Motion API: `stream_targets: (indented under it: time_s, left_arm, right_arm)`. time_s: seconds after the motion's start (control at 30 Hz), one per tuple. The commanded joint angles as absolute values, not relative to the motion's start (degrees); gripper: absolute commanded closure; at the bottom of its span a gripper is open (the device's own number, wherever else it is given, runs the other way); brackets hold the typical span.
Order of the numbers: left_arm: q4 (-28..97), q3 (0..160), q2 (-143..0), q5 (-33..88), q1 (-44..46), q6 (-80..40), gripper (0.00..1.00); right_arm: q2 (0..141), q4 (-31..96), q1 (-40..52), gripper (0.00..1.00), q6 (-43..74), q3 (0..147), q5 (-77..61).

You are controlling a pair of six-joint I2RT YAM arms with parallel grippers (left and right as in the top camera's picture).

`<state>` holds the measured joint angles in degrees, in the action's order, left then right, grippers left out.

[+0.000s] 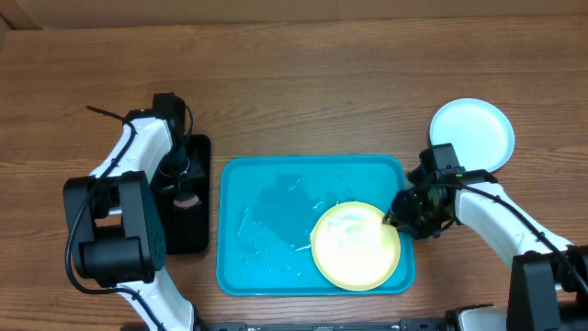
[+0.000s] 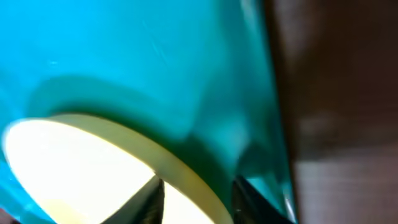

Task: Clean dirty plates on tray and stack at the side
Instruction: 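Grip the yellow plate's rim and drag it to the tray center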

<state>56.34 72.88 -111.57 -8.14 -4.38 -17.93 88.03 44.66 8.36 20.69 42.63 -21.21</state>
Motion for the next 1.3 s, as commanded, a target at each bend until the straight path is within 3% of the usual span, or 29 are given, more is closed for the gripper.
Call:
stream_targets:
  time_s: [0.0,0.2,0.33,0.47,0.67,0.97,1.03,1.13,1.2,1.27]
  left_arm:
    - [56.6,72.8,-111.5,-7.4,-4.5,-17.1,0.96]
    - [56.7,72.8,-111.5,-7.4,-4.5,-16.8,0.96]
    - [57.1,72.8,-111.5,-7.4,-4.5,-16.7,0.96]
    - [57.4,72.8,-111.5,-7.5,-4.5,-16.6,0.96]
    - [57.3,72.8,-111.5,-7.4,-4.5,-16.7,0.96]
    - [57.1,72.8,-111.5,-7.4,-4.5,-16.7,0.96]
    - [57.1,72.8,-111.5,-7.4,-4.5,-16.7,0.96]
    - [57.1,72.8,-111.5,-7.4,-4.5,-16.7,0.96]
    - [57.1,72.8,-111.5,-7.4,-4.5,-16.7,0.96]
    - [57.1,72.8,-111.5,-7.4,-4.5,-16.7,0.96]
  right_arm:
    - [87.0,42.5,8.7,0.55,16.0,43.2,-21.9]
    - [87.0,42.4,8.7,0.52,8.7,47.5,-21.7]
    - [87.0,45.2,8.7,0.60,7.5,50.3,-21.7]
    - [87.0,55.5,8.7,0.46,13.7,55.3,-16.0]
    - [87.0,68.7,8.8,0.46,22.6,58.0,-13.0]
    - [87.0,68.7,16.7,0.48,30.1,53.6,-12.5]
    - [87.0,68.8,19.1,0.53,35.7,52.6,-10.9]
    - [87.0,68.8,21.8,0.80,42.7,51.2,-9.9]
    - [87.0,68.9,22.7,0.83,45.3,50.7,-9.9]
    - [87.0,69.3,23.0,0.79,47.3,50.5,-9.9]
